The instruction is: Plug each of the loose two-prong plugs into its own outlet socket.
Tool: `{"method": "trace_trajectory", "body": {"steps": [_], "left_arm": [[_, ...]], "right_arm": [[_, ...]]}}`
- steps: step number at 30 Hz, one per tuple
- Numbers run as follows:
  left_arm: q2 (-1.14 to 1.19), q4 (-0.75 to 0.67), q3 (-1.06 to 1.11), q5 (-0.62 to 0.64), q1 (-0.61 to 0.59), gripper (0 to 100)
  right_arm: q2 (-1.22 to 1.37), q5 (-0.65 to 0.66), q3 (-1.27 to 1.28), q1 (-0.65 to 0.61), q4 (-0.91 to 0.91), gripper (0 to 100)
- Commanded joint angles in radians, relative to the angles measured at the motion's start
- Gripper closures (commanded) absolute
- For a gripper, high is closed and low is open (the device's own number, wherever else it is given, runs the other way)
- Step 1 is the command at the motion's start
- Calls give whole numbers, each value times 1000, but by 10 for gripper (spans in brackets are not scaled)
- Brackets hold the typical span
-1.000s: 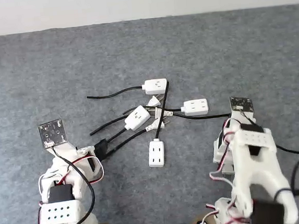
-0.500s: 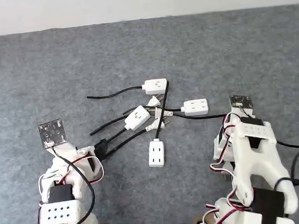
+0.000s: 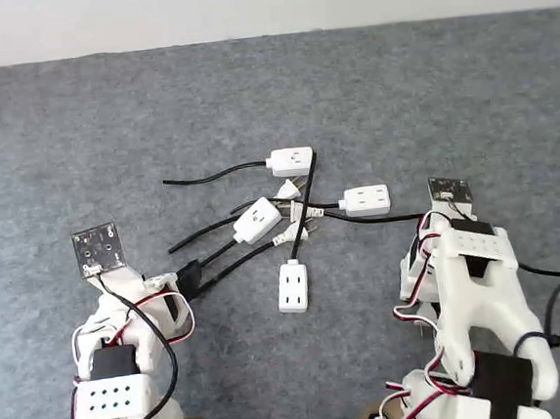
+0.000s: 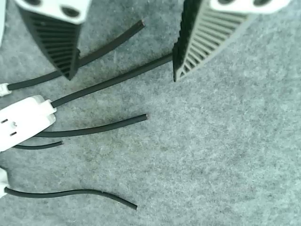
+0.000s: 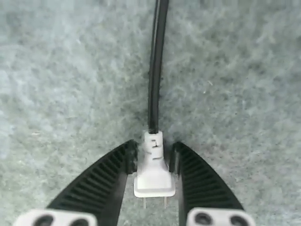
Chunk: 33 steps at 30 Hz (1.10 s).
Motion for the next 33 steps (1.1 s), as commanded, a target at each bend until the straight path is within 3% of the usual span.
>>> {"method": "trace_trajectory", "body": {"steps": [1,25,33], "left_arm": [[-15,-26,-4,9,-2,696],[-14,-26,-4,9,-2,696],[-14,-26,-4,9,-2,696]], "right_arm": [[-28,15,-69,-13,8,877],[-101,17,-12,-4,1,879],[1,48,-49,-4,-12,930]]}}
